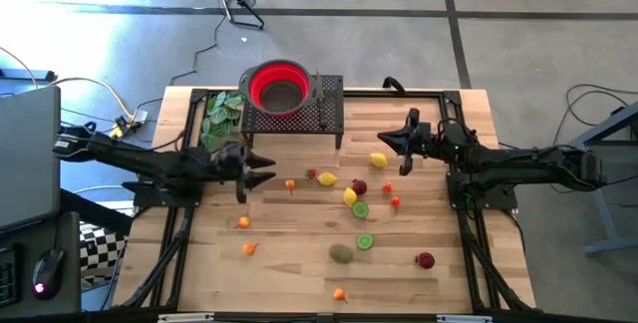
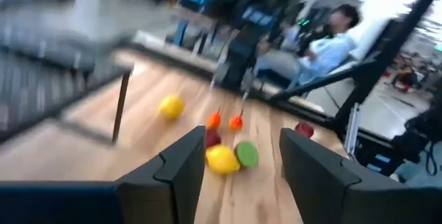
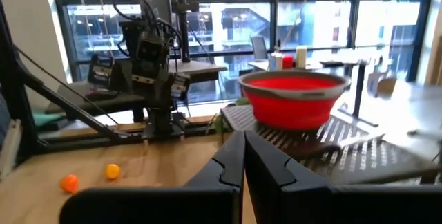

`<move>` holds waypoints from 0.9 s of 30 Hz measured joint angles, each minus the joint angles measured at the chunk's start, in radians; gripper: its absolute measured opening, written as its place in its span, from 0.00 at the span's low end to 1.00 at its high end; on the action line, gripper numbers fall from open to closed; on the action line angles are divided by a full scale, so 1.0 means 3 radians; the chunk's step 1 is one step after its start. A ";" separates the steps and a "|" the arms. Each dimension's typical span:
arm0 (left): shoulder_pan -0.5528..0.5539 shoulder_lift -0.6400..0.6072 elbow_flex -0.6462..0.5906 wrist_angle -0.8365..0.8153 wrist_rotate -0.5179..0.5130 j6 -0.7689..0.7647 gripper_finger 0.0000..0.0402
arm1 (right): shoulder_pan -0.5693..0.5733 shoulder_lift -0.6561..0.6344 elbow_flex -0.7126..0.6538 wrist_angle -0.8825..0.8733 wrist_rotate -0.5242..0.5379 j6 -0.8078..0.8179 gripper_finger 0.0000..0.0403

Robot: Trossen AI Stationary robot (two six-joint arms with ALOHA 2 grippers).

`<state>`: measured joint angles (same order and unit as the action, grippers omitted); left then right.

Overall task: Pick & Place Fruit
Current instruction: Put the orange pear into the red strainer bowl on the shelf

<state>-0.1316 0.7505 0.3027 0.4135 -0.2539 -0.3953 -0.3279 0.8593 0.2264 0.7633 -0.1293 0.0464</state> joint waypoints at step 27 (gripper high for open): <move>-0.0436 0.1459 0.1217 -0.2050 -0.0034 -0.2602 0.45 | -0.0008 -0.0001 0.0001 0.0037 0.0176 -0.0636 0.01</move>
<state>-0.2625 1.1882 0.6678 -0.2015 -0.2642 -1.1758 -0.3302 0.8589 0.2268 0.7746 -0.0766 -0.1445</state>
